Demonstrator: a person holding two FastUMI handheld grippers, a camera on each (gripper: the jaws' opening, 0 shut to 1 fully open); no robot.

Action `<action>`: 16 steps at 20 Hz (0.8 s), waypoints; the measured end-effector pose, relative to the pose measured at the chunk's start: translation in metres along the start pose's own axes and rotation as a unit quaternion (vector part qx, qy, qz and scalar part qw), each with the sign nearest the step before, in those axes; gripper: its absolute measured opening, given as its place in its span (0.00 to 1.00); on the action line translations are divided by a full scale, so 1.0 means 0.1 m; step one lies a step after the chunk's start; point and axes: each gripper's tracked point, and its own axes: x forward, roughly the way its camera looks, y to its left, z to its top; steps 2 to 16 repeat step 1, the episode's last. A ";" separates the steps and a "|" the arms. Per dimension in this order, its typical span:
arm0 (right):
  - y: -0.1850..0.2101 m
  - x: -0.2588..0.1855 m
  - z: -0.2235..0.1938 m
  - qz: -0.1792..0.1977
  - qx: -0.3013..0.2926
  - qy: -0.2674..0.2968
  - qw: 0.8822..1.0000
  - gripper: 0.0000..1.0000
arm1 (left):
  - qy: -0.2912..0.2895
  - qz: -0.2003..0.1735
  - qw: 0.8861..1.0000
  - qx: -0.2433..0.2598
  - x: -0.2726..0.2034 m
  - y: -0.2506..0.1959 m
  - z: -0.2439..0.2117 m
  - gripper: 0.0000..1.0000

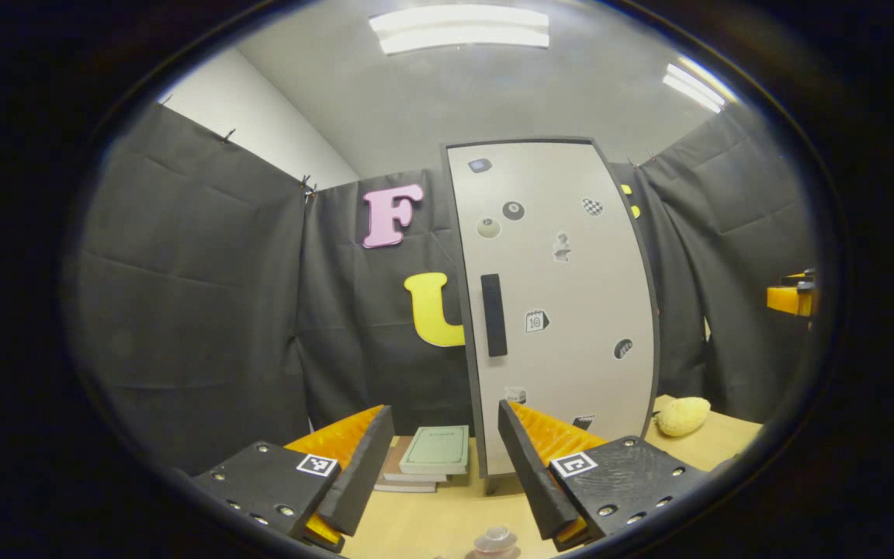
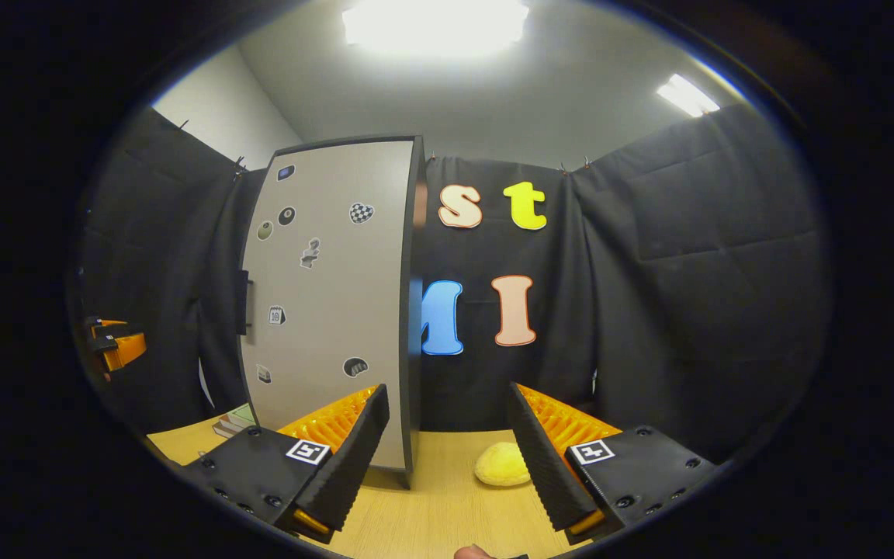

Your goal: Open the cabinet door with the right hand, grasp the bottle in the cabinet with the left hand and place it on the coaster, then close the cabinet door with the right hand.

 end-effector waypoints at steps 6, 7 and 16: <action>0.00 -0.01 0.01 0.000 0.000 -0.001 1.000 0.94 | 0.000 0.000 1.000 -0.001 -0.01 0.00 0.00 0.82; 0.00 -0.01 0.01 0.000 0.000 -0.001 1.000 0.94 | 0.000 0.000 1.000 -0.001 -0.01 0.00 0.00 0.82; 0.00 -0.01 0.01 0.000 0.000 -0.001 1.000 0.94 | 0.000 0.000 1.000 -0.001 -0.01 0.00 0.00 0.82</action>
